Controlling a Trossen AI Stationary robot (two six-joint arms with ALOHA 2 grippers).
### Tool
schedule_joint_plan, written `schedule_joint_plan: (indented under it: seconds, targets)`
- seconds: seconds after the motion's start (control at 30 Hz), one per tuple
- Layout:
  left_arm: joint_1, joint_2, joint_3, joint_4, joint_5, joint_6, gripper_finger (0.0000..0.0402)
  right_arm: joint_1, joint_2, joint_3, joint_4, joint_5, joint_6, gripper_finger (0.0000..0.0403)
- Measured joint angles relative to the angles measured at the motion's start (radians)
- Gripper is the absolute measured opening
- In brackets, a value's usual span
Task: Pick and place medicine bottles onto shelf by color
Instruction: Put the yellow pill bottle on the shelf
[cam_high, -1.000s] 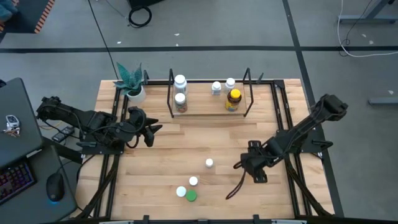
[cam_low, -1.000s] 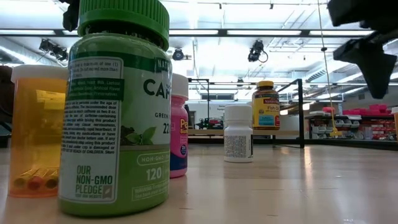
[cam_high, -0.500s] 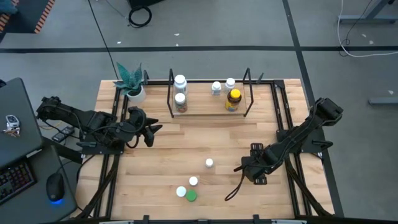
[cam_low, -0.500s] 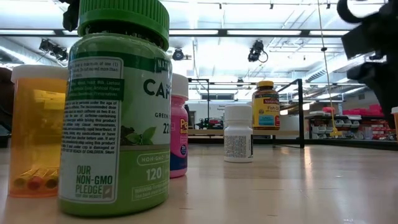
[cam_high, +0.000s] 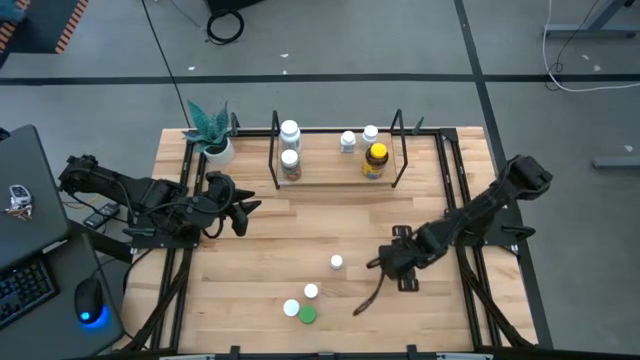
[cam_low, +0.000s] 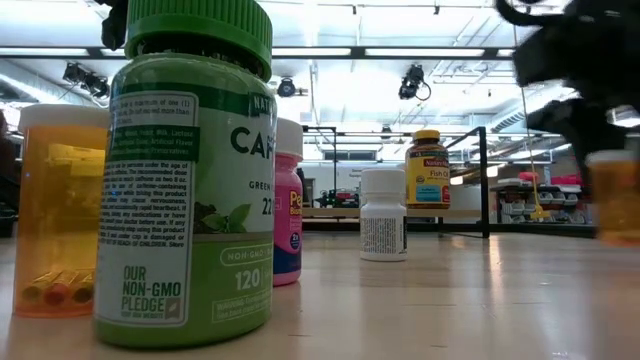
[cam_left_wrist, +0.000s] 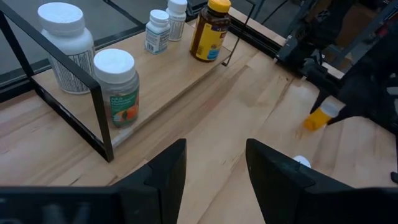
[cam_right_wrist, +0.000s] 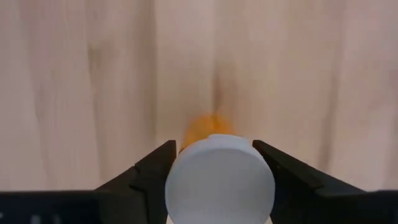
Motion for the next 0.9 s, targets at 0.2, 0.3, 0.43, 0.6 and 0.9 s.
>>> schedule_joint_plan:
  seconds: [0.2,0.3,0.43,0.6,0.9]
  targets:
    - [0.000,0.000,0.000,0.000,0.000,0.005,0.0174,-0.170,-0.009,0.077,-0.013,0.015,-0.193,0.0219]
    - [0.000,0.000,0.000,0.000,0.000,0.005,0.0174,-0.268,-0.009,0.130,-0.013,0.017,-0.311,0.0220]
    - [0.000,0.000,0.000,0.000,-0.007,0.003,0.0174,-0.412,-0.009,0.206,-0.013,0.018,-0.450,0.0207]
    - [0.001,0.000,0.000,0.002,-0.027,0.000,0.0174,-0.592,0.049,0.310,-0.026,-0.049,-0.559,0.0209]
    - [0.001,0.000,0.000,0.001,-0.050,-0.007,0.0174,-0.782,0.275,0.598,-0.078,-0.067,-0.769,0.0209]
